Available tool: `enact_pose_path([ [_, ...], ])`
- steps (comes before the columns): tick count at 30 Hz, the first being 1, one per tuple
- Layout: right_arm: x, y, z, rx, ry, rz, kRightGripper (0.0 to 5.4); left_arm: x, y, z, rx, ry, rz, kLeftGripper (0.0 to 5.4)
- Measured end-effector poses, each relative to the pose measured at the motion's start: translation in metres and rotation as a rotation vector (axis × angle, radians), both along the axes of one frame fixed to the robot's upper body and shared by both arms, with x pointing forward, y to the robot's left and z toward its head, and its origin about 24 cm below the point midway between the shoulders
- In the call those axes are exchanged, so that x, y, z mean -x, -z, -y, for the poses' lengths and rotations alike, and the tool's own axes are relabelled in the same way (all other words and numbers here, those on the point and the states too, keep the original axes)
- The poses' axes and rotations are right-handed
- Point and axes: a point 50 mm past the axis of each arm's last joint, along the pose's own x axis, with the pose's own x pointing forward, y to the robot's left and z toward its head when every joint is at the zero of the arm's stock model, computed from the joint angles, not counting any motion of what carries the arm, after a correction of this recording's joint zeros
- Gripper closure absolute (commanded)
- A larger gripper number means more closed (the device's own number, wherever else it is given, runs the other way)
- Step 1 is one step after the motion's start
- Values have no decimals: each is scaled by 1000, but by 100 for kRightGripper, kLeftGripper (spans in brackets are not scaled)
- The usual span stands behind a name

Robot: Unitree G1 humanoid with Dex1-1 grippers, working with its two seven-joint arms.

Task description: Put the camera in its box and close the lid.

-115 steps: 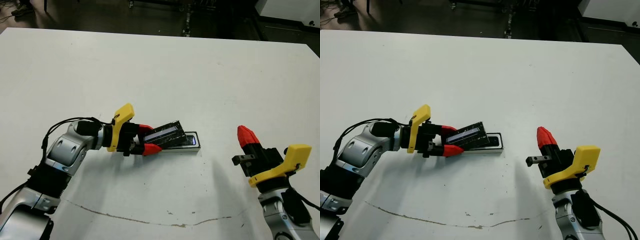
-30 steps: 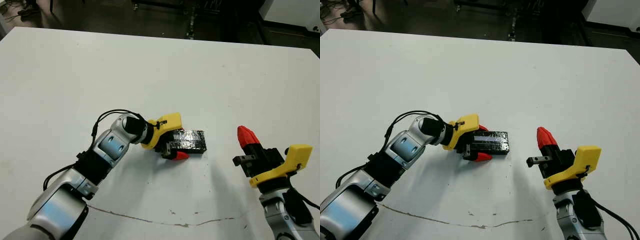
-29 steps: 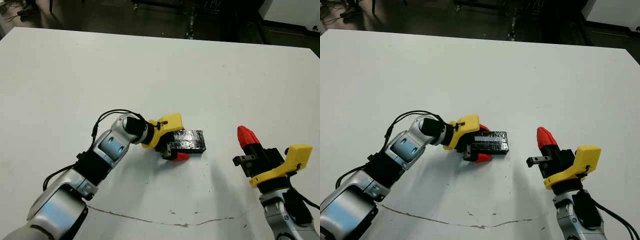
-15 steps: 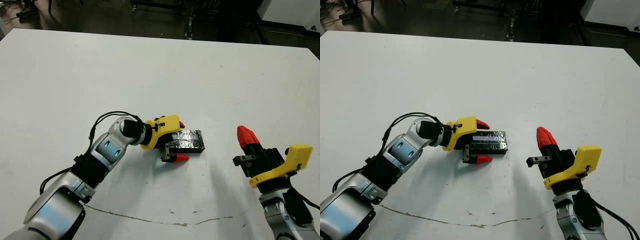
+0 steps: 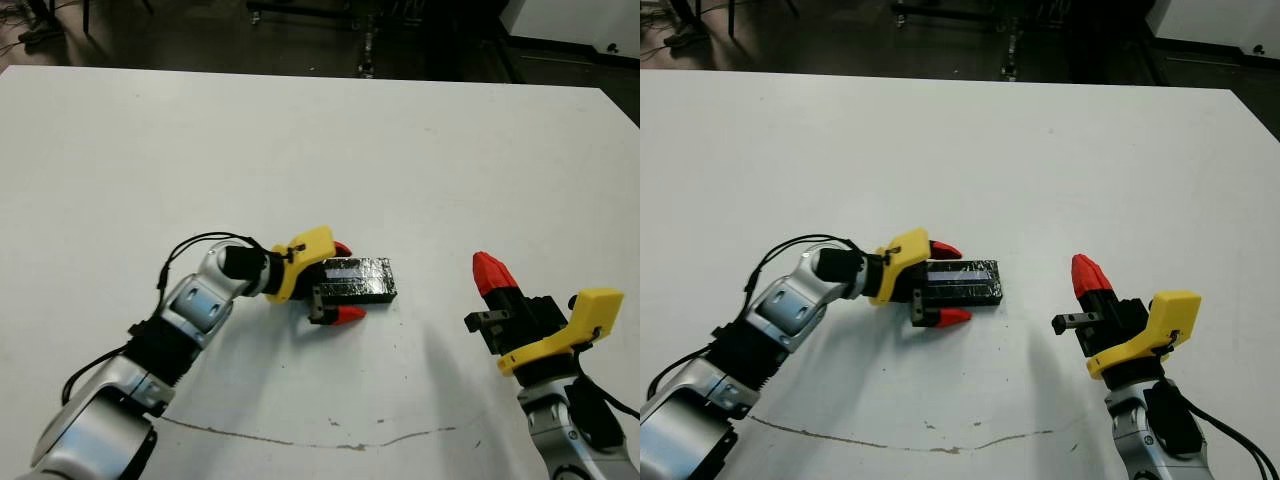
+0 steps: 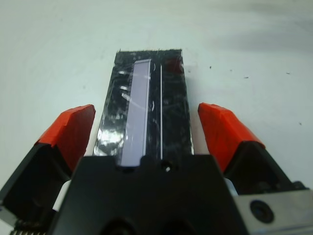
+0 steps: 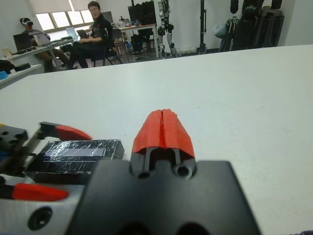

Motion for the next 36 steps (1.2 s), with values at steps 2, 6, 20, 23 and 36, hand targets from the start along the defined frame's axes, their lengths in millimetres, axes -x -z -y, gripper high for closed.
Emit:
enact_pose_path([
  [2,0,0,0,0,-1,1,540,1,-2,-12,-3,-18,-5,1],
  [6,-1,-1,-1,0,-4,4,540,6,-8,-36,-22,-65,-19,1],
  [20,-3,-2,-2,0,-9,7,540,17,-23,-85,-45,-216,-7,1],
  [23,-3,-2,-2,1,-10,4,540,20,-35,-93,-6,-270,22,1],
  [36,-3,-1,-2,3,-12,1,540,43,-82,-46,586,-637,248,160],
])
